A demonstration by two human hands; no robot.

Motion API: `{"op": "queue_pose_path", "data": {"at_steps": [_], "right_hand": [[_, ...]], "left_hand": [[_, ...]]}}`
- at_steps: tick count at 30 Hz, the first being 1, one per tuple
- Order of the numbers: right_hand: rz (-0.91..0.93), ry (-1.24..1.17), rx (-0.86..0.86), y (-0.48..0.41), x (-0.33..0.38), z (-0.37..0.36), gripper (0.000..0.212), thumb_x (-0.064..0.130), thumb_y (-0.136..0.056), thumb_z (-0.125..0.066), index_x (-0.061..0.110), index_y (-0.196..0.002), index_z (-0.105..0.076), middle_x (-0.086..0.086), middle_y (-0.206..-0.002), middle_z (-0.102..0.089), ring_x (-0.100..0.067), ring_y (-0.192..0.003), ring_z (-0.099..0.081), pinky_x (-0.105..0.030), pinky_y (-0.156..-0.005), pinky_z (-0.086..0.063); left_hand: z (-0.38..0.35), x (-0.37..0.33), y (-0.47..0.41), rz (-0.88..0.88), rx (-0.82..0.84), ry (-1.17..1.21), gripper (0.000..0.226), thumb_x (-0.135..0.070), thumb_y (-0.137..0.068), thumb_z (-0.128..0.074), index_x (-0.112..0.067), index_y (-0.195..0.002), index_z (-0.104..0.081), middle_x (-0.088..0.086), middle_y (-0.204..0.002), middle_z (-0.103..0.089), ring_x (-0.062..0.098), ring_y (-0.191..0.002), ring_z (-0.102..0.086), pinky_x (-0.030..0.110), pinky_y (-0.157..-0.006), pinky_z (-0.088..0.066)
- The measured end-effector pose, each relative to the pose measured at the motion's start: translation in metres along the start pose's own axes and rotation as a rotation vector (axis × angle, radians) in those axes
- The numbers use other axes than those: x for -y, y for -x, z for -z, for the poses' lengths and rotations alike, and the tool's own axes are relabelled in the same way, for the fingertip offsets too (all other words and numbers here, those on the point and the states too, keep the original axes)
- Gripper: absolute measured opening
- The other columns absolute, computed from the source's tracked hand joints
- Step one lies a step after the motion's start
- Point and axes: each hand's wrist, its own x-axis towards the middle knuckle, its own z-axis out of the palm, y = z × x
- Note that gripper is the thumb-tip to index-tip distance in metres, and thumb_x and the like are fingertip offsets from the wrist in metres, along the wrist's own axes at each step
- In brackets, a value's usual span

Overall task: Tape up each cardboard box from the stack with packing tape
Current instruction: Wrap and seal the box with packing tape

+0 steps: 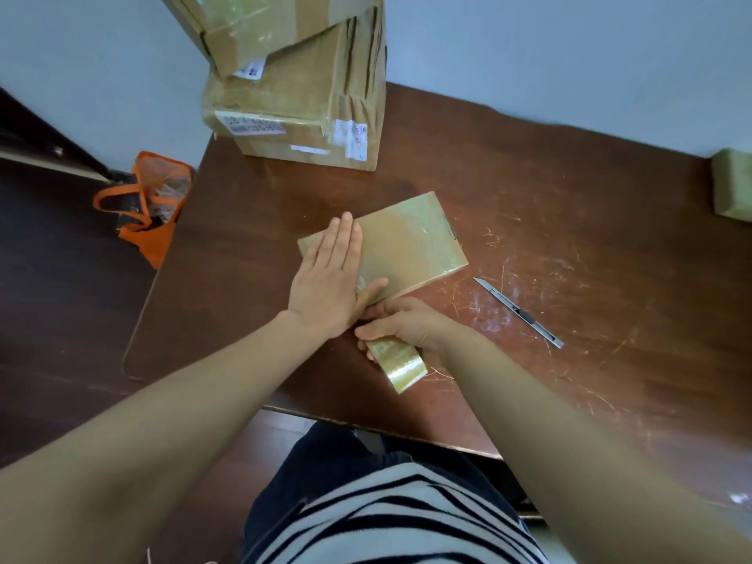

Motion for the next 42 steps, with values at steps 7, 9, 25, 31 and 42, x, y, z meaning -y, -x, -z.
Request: {"op": "queue_pose_path", "data": {"at_steps": [7, 9, 25, 31, 42], "right_hand": [[0.215, 0.003, -0.143, 0.012, -0.031, 0.005, 0.057, 0.005, -0.076, -0.070, 0.039, -0.121, -0.058, 0.004, -0.115, -0.064, -0.013, -0.100, -0.061, -0.025, -0.090, -0.047], [0.223, -0.044, -0.154, 0.015, -0.039, 0.007, 0.064, 0.016, -0.070, -0.076, 0.044, -0.124, -0.056, -0.005, -0.110, -0.067, -0.019, -0.101, -0.064, -0.031, -0.095, -0.045], [0.077, 0.994, -0.970, 0.019, -0.063, 0.142, 0.043, 0.021, -0.094, -0.057, 0.014, -0.135, -0.048, -0.013, -0.134, -0.048, -0.033, -0.119, -0.041, -0.040, -0.094, -0.038], [0.180, 0.903, -0.872, 0.028, -0.058, 0.150, 0.027, 0.016, -0.097, -0.051, 0.009, -0.122, -0.059, -0.017, -0.118, -0.056, -0.033, -0.105, -0.053, -0.036, -0.079, -0.044], [0.486, 1.260, -0.268, 0.052, 0.024, 0.071, 0.023, 0.042, -0.100, -0.039, 0.030, -0.101, -0.058, 0.016, -0.078, -0.065, -0.004, -0.081, -0.057, -0.027, -0.068, -0.040]], "left_hand": [[0.024, 0.016, -0.003, 0.013, -0.052, 0.484, 0.064, -0.043, -0.101, -0.023, -0.003, -0.150, -0.019, 0.012, -0.159, -0.014, 0.024, -0.148, -0.008, 0.031, -0.118, -0.004], [0.031, 0.011, 0.022, 0.285, -0.262, 0.724, 0.033, -0.025, -0.098, -0.043, -0.010, -0.127, -0.049, 0.009, -0.133, -0.048, 0.026, -0.127, -0.043, 0.029, -0.102, -0.033], [0.042, -0.051, 0.044, 1.209, 0.315, 1.958, 0.019, -0.016, -0.093, -0.058, -0.009, -0.111, -0.060, 0.009, -0.079, -0.066, 0.021, -0.066, -0.066, 0.035, -0.054, -0.051], [0.046, -0.057, 0.042, 1.286, 0.202, 1.905, 0.014, -0.008, -0.094, -0.044, -0.004, -0.094, -0.058, 0.012, -0.068, -0.062, 0.024, -0.056, -0.060, 0.035, -0.060, -0.051], [0.035, -0.060, 0.037, 1.359, 0.138, 1.782, 0.015, -0.007, -0.093, -0.046, -0.002, -0.098, -0.059, 0.013, -0.074, -0.059, 0.023, -0.054, -0.055, 0.033, -0.052, -0.047]]}}
